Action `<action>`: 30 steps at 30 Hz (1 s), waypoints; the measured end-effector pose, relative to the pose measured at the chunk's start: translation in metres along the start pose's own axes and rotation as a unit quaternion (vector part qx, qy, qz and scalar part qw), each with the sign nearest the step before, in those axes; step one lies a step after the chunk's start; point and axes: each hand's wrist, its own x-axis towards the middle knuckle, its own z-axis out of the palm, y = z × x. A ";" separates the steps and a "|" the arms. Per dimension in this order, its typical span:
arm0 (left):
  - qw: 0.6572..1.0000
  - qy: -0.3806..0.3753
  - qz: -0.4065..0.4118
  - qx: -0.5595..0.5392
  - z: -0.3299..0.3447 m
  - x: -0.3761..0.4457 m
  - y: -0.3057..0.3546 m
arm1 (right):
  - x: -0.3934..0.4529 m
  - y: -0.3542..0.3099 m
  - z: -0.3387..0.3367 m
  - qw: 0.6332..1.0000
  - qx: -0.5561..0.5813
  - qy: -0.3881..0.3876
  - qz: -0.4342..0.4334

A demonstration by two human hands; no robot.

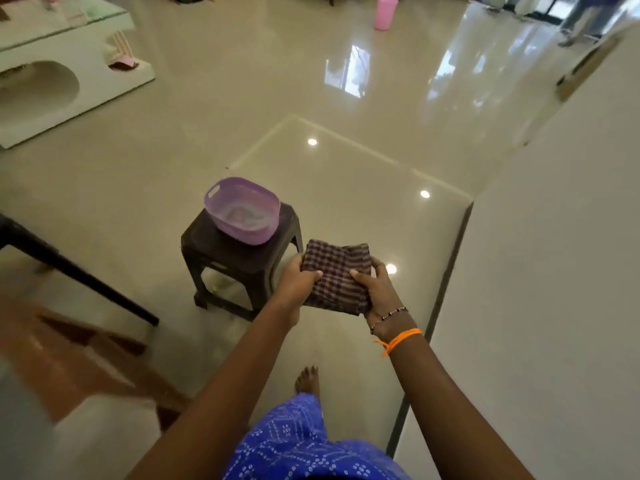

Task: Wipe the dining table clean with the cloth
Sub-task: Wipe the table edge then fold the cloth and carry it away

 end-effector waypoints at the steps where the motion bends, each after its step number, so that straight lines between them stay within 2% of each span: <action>1: 1.000 0.005 -0.005 -0.003 0.000 0.023 0.016 | 0.024 -0.014 0.011 1.000 -0.005 -0.002 0.007; 10: 0.994 0.065 -0.041 -0.079 -0.012 0.178 0.118 | 0.202 -0.105 0.084 0.995 -0.050 -0.062 0.054; 16: 0.980 0.135 -0.076 -0.126 -0.016 0.297 0.163 | 0.338 -0.154 0.133 0.981 -0.095 -0.108 0.128; 23: 0.949 0.259 -0.090 -0.158 -0.023 0.406 0.214 | 0.446 -0.217 0.193 0.951 -0.195 -0.159 0.182; 30: 0.897 0.370 -0.075 -0.232 -0.083 0.470 0.242 | 0.525 -0.223 0.292 0.901 -0.275 -0.248 0.225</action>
